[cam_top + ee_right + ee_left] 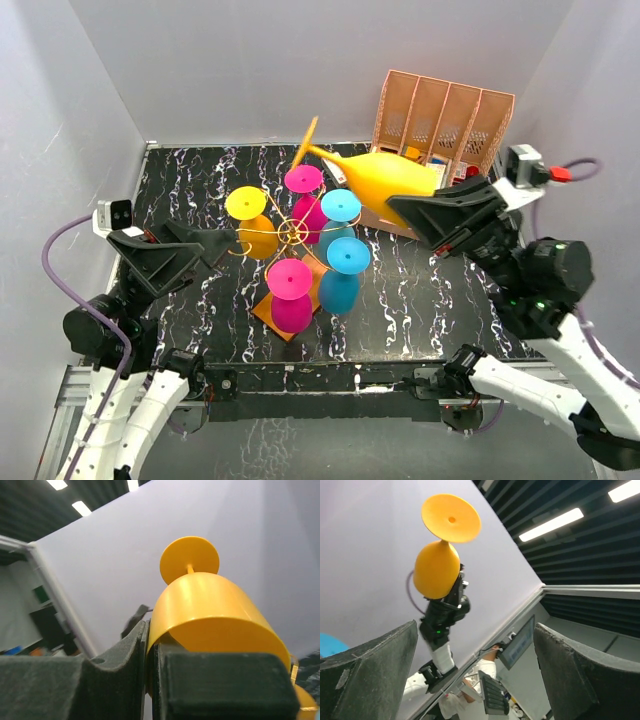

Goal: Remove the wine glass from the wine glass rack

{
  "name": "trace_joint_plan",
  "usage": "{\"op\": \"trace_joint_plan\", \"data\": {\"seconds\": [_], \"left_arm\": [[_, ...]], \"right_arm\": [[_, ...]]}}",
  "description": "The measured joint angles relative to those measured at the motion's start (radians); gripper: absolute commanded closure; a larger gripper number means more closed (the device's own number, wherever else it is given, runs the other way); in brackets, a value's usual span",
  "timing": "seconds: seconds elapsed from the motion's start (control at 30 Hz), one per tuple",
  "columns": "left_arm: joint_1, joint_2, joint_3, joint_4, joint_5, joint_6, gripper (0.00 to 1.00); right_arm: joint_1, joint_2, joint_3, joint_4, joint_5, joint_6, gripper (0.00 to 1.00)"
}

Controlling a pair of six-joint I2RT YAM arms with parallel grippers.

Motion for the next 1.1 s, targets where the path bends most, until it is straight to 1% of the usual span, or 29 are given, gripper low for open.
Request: {"op": "trace_joint_plan", "data": {"seconds": [0.13, 0.27, 0.33, 0.43, 0.53, 0.67, 0.77, 0.97, 1.1], "left_arm": [[0.000, -0.021, 0.039, -0.171, 0.004, 0.094, 0.03], [0.000, -0.023, 0.143, -0.369, 0.011, 0.229, 0.03], [0.000, -0.023, 0.209, -0.469, 0.012, 0.314, 0.03], [0.000, -0.026, 0.288, -0.594, 0.008, 0.436, 0.03], [0.000, -0.039, 0.330, -0.695, -0.003, 0.541, 0.03], [0.000, -0.060, 0.338, -0.796, -0.020, 0.635, 0.03], [0.000, -0.066, 0.338, -0.834, -0.029, 0.671, 0.03], [0.000, -0.089, 0.352, -0.932, -0.043, 0.743, 0.03], [0.000, -0.109, 0.420, -1.033, -0.080, 0.817, 0.03]], "right_arm": [[0.000, -0.091, 0.074, -0.299, 0.212, -0.135, 0.92], [0.000, -0.148, 0.160, -0.562, 0.446, -0.222, 0.92], [0.000, -0.154, 0.192, -0.683, 0.559, -0.234, 0.92], [0.000, -0.147, 0.222, -0.907, 0.735, -0.220, 0.92], [0.000, -0.109, 0.224, -1.119, 0.842, -0.179, 0.92], [0.000, -0.006, 0.225, -1.371, 0.893, -0.098, 0.92], [0.000, 0.051, 0.199, -1.486, 0.894, -0.029, 0.92], [0.000, 0.046, 0.108, -1.571, 0.896, 0.092, 0.92], [0.000, 0.067, 0.101, -1.577, 0.927, 0.149, 0.92]]}}
